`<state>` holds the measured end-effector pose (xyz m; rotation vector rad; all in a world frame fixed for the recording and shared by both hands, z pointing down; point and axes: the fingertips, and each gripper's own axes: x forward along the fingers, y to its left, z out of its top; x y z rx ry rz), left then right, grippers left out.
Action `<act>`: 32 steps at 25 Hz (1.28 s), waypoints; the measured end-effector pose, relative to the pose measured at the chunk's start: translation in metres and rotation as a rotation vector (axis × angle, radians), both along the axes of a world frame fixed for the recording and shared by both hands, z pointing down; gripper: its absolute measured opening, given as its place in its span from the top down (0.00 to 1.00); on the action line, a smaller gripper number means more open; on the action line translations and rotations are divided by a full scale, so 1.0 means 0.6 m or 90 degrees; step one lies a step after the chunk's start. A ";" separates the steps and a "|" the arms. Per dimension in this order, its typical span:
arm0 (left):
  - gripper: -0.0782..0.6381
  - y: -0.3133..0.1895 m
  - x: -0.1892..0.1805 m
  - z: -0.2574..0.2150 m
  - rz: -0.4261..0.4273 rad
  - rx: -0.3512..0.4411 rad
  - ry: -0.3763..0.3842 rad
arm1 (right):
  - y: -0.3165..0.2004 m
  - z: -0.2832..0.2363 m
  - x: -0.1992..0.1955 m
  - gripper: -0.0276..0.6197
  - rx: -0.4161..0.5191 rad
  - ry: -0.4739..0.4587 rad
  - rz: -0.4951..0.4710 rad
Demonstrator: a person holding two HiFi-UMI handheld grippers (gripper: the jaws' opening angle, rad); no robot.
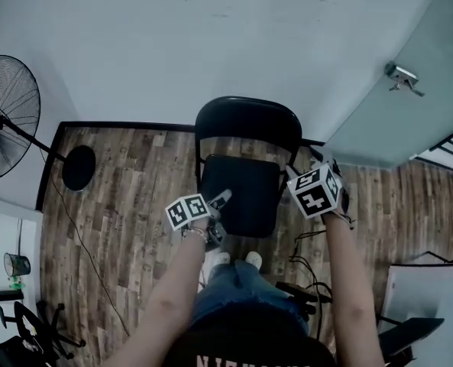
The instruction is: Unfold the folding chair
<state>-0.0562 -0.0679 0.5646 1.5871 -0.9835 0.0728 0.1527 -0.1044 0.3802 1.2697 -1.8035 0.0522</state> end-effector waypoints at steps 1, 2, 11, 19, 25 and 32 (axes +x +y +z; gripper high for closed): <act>0.28 -0.007 0.003 -0.015 0.004 0.016 -0.005 | 0.006 -0.009 -0.005 0.50 0.008 -0.025 0.006; 0.28 -0.015 0.006 -0.031 0.011 0.033 -0.009 | 0.012 -0.016 -0.010 0.51 0.017 -0.049 0.012; 0.28 -0.066 0.020 -0.177 0.077 0.216 -0.090 | 0.055 -0.096 -0.033 0.53 0.126 -0.211 0.046; 0.33 -0.101 0.030 -0.332 0.055 0.399 -0.139 | 0.069 -0.204 -0.040 0.57 0.279 -0.274 0.018; 0.41 -0.096 0.034 -0.478 0.092 0.628 -0.235 | 0.083 -0.261 -0.053 0.59 0.343 -0.264 -0.023; 0.58 -0.069 0.040 -0.602 0.111 0.836 -0.354 | 0.095 -0.316 -0.044 0.65 0.396 -0.317 -0.015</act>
